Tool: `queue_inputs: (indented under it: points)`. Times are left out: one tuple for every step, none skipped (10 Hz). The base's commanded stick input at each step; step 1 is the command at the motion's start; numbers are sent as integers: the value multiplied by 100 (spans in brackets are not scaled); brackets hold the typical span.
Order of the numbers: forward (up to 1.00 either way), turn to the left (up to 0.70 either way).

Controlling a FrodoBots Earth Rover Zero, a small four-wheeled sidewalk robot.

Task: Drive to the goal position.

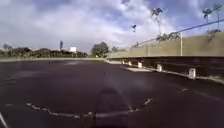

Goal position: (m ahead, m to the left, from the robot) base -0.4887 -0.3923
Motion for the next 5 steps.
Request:
queue_inputs:
  points:
    - [70, 0]
    - [70, 0]
    - [70, 0]
    - [70, 0]
    - [70, 0]
